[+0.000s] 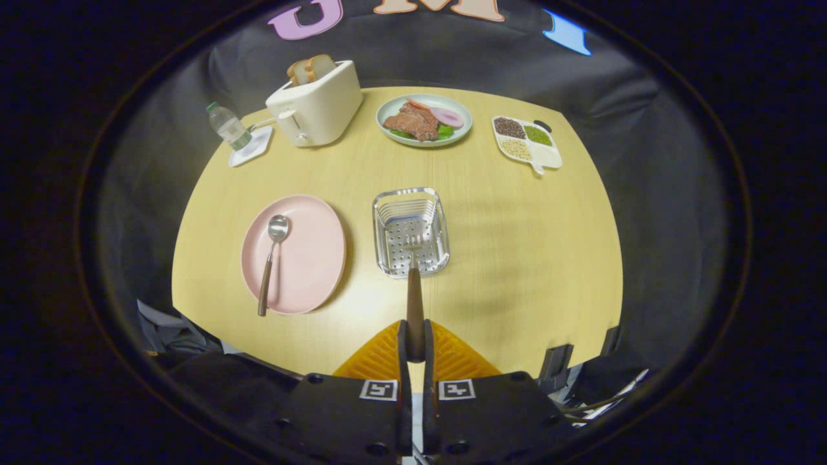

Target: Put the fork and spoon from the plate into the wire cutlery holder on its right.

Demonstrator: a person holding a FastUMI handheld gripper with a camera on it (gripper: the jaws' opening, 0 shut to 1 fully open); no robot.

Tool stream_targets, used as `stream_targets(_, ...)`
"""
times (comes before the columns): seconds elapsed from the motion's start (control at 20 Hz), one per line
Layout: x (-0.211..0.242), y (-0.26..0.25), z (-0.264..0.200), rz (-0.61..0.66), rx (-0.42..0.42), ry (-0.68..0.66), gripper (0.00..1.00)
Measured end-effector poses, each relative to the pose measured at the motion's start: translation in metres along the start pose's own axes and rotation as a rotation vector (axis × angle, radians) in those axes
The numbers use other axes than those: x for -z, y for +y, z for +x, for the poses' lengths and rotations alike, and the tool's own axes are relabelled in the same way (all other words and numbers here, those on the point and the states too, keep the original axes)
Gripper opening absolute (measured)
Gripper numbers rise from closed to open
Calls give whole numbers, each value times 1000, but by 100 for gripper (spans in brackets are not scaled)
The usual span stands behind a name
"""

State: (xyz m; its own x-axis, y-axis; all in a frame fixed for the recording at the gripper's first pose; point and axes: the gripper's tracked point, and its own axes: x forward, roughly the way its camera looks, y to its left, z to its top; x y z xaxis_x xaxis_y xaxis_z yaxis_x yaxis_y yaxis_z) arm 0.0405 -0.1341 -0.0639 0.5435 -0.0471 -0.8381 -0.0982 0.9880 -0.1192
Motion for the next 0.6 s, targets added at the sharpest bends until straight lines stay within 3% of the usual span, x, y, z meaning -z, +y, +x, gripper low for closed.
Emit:
stream_targets(0.1, -4, 1, -1, 6, -13, -24, 12)
stream_targets(0.55, -22, -7, -26, 156, -13, -200, 98)
stream_targets(0.6, -23, -6, -30, 164, -12, -229, 98)
